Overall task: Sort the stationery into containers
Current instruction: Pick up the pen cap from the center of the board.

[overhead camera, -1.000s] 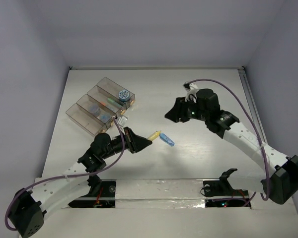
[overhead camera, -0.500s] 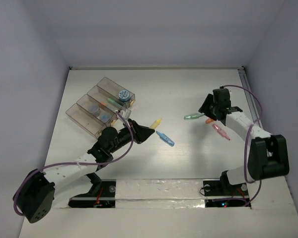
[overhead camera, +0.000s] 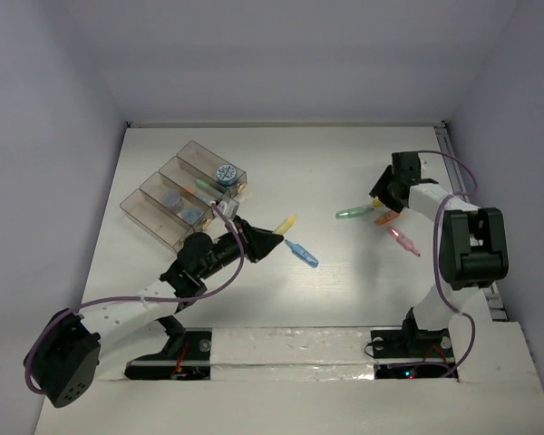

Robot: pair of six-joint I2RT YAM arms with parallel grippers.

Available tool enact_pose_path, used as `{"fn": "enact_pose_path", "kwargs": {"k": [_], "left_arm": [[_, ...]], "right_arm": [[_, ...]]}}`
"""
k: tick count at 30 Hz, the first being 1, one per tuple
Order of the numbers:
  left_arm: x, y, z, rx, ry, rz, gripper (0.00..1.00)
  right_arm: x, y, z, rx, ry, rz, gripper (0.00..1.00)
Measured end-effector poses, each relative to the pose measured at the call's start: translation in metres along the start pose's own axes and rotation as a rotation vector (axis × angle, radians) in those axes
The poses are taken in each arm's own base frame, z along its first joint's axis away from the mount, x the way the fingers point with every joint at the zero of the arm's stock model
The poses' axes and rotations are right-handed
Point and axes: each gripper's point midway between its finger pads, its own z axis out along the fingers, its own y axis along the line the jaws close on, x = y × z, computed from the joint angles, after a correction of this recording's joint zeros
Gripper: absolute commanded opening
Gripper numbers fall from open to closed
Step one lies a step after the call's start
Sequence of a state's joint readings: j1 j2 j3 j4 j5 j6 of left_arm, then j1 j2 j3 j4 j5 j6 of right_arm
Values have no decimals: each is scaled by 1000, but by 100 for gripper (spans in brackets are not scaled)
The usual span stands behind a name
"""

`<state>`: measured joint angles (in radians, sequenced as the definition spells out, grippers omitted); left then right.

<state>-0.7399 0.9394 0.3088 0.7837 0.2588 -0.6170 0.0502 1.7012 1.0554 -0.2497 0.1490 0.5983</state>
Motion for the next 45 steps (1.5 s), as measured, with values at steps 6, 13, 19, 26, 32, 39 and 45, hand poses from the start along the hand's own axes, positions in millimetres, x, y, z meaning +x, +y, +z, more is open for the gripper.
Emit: {"fn": "enact_pose_path", "kwargs": {"k": [6, 13, 19, 26, 32, 39, 45], "left_arm": [[6, 1, 2, 9, 22, -3, 0], [8, 0, 4, 20, 28, -3, 0], [7, -1, 4, 26, 26, -2, 0], [7, -1, 4, 26, 27, -2, 0], [7, -1, 4, 25, 27, -2, 0], [7, -1, 4, 25, 27, -2, 0], [7, -1, 4, 25, 27, -2, 0]], "right_arm": [[-5, -7, 22, 23, 22, 24, 59], [-9, -4, 37, 21, 33, 30, 50], [-8, 0, 40, 6, 42, 31, 48], [-8, 2, 41, 0, 50, 29, 49], [-8, 1, 40, 3, 55, 6, 51], [-6, -5, 39, 32, 90, -73, 50], [-10, -8, 42, 55, 104, -115, 44]]}}
